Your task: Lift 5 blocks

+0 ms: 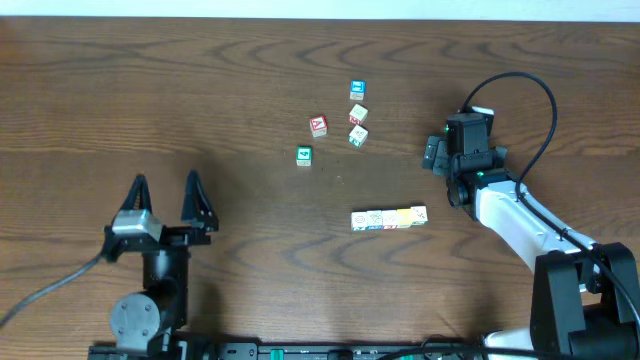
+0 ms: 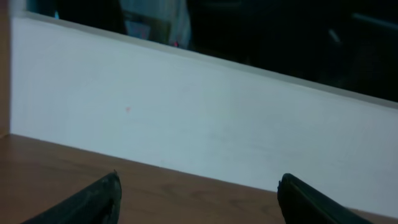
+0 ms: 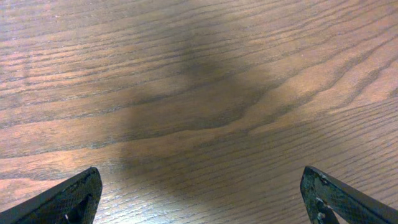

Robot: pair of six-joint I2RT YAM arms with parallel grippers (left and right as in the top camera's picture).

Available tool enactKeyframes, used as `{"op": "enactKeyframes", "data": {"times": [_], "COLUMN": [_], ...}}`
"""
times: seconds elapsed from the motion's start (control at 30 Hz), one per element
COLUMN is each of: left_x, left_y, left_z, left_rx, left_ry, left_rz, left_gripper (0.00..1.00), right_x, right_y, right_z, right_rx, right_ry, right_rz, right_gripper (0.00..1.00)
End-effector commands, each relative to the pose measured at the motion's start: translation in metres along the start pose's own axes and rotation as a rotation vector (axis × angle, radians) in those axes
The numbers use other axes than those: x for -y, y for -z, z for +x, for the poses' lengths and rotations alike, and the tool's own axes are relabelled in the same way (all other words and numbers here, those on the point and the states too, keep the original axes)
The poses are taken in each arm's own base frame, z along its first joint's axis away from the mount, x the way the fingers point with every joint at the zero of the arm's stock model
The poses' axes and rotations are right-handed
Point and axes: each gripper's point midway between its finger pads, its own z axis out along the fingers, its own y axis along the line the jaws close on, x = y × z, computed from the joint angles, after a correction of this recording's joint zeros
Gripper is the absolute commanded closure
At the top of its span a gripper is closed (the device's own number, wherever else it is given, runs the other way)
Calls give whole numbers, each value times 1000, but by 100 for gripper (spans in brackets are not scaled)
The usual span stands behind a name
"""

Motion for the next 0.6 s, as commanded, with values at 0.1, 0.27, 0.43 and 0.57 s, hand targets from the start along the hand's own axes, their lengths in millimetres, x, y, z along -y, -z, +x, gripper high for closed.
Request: {"op": "enactKeyframes", "data": {"times": [0.1, 0.27, 0.43, 0.57], "left_x": [-17, -32, -51, -63], "left_y": [9, 15, 21, 32], "left_z": [31, 61, 89, 125], "left_rx": [-9, -64, -168, -316], "left_ry": [22, 51, 80, 69], "left_rz": [-33, -76, -172, -231], "left_gripper": [19, 19, 19, 19], "right_x": [5, 5, 5, 5], "right_y": [-3, -3, -3, -3], "right_z": [0, 0, 0, 0], "right_rx": [-2, -2, -2, -2], "right_ry": [-7, -8, -7, -7], "right_rz": [20, 20, 20, 20], "right_gripper": [1, 1, 1, 1]}}
